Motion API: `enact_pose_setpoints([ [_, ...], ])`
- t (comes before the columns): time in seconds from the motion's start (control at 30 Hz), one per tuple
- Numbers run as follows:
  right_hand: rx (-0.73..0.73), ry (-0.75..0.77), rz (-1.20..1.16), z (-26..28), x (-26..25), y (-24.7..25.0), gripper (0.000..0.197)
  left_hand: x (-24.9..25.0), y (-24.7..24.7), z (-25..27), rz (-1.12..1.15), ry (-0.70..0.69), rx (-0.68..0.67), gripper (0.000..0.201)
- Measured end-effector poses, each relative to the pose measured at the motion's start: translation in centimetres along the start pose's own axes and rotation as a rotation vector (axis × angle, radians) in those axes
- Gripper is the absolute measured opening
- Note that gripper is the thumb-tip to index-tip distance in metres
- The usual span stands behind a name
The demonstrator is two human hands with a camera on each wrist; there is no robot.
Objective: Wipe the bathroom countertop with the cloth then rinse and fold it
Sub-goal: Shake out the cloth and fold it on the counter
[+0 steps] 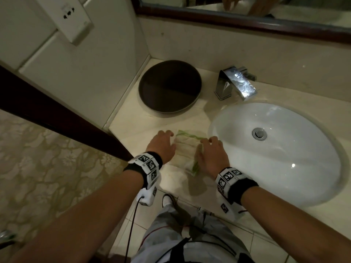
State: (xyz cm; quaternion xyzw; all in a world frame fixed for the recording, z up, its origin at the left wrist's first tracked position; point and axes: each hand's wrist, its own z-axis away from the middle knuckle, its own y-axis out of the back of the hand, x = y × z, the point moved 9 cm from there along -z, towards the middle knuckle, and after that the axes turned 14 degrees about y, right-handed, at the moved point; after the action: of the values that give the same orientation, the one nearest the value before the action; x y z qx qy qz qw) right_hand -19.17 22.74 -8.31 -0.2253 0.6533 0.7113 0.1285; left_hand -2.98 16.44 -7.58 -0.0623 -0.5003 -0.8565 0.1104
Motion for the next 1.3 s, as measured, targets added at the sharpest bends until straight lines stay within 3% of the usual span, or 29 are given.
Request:
enact_pose_setpoints([
  [0.13,-0.086,-0.191,-0.129,0.1,1.8,-1.0,0.043,-0.3,-1.3,-1.2,0.019,0.111,-0.176,0.055],
  [0.4,-0.032,-0.392,-0.225,-1.0,2.6,-1.5,0.056,-0.8,-2.6,-2.2,0.078,0.083,-0.24,0.026],
  [0.57,0.031,-0.411,-0.121,-2.5,0.9,-0.7,0.047,-0.1,-2.0,-2.6,0.143,0.008,-0.231,0.017],
  [0.73,0.19,-0.439,-0.307,-4.0,0.5,0.2,0.044,0.3,-0.2,-3.7,0.241,-0.033,-0.209,0.021],
  [1.07,0.368,-0.384,-0.409,-10.8,-0.5,3.3,0.047,0.0,5.9,-10.1,0.381,-0.063,-0.134,0.018],
  [1.3,0.504,-0.371,-0.38,-16.7,0.0,6.4,0.043,2.7,11.2,-14.5,0.372,-0.188,-0.098,0.019],
])
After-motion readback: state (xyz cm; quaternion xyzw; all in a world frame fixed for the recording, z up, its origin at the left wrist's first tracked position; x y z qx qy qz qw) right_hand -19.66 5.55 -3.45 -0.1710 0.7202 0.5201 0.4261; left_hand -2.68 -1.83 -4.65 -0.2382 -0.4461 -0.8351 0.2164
